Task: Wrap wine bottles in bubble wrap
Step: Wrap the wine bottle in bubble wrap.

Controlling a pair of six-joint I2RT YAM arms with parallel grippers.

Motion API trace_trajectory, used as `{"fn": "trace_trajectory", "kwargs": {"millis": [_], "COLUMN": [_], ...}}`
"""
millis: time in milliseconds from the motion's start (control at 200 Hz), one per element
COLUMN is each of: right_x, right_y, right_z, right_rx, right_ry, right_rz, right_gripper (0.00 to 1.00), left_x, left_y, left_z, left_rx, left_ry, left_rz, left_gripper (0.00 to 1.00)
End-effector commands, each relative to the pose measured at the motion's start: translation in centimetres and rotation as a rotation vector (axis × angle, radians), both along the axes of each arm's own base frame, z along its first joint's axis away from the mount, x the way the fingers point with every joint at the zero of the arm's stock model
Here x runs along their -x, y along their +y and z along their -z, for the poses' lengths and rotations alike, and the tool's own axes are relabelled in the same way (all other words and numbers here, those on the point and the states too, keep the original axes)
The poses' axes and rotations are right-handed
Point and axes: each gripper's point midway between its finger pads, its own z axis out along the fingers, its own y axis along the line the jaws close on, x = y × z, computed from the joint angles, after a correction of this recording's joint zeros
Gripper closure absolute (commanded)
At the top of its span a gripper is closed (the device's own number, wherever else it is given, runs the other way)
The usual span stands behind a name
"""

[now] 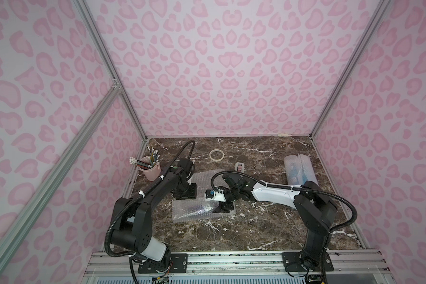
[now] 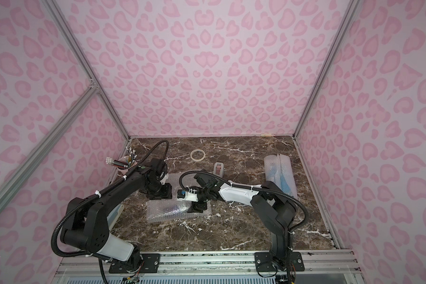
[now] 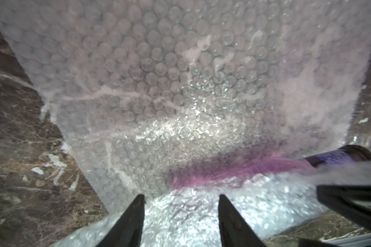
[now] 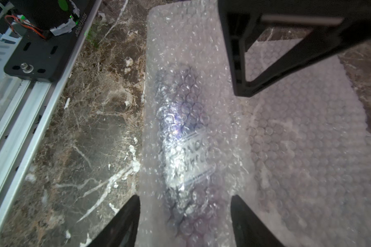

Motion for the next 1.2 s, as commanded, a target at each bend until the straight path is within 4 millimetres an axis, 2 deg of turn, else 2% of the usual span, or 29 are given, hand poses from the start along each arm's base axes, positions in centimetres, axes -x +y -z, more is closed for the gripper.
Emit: {"fn": "trace_trajectory", "kwargs": {"millis": [0, 125, 310, 430, 495, 605, 750, 900, 1030, 1195], "right_x": [1.0, 1.1, 1.3, 1.3, 1.4, 1.7, 2.0, 2.7, 3.4, 4.0], "right_y": [0.2, 0.3, -0.5, -0.6, -0.6, -0.9, -1.3, -2.0, -2.5, -4.3], "right_z": [1.0, 2.1, 5.2, 5.4, 5.1, 5.4, 5.7, 5.3, 4.8, 4.1], "right_rx": [0.01, 0.033, 0.122, 0.121, 0.112, 0.112, 0.131, 0.153, 0.186, 0.19], "right_ry": [0.042, 0.067, 0.097, 0.112, 0.118, 0.146, 0.217, 0.322, 0.402, 0.525], "right_rz": [-0.059, -0.074, -0.071, -0.065, -0.068, -0.067, -0.057, -0.012, 0.047, 0.19], "right_gripper": [0.31, 0.3, 0.31, 0.34, 0.37, 0.45, 0.54, 0.54, 0.53, 0.53], "left_x": [0.0, -0.2, -1.0, -1.5, -1.2, 0.7, 5.3, 7.5, 9.3, 10.2], "left_y": [-0.6, -1.4, -1.9, -2.0, -2.7, -2.4, -2.2, -3.4, -4.0, -4.6], "left_z": [-1.5, -3.6, -7.0, -8.6, -9.0, -8.7, -7.4, -8.3, -6.9, -5.1], "left_rx": [0.048, 0.096, 0.123, 0.104, 0.122, 0.101, 0.153, 0.244, 0.243, 0.157], "left_ry": [-0.02, -0.074, -0.227, -0.351, -0.394, -0.378, -0.28, -0.347, -0.376, -0.432], "left_rz": [0.003, 0.045, 0.194, 0.331, 0.439, 0.575, 0.766, 0.894, 1.042, 1.191], "left_gripper": [0.39, 0.3, 0.21, 0.13, 0.13, 0.14, 0.14, 0.12, 0.09, 0.06]}}
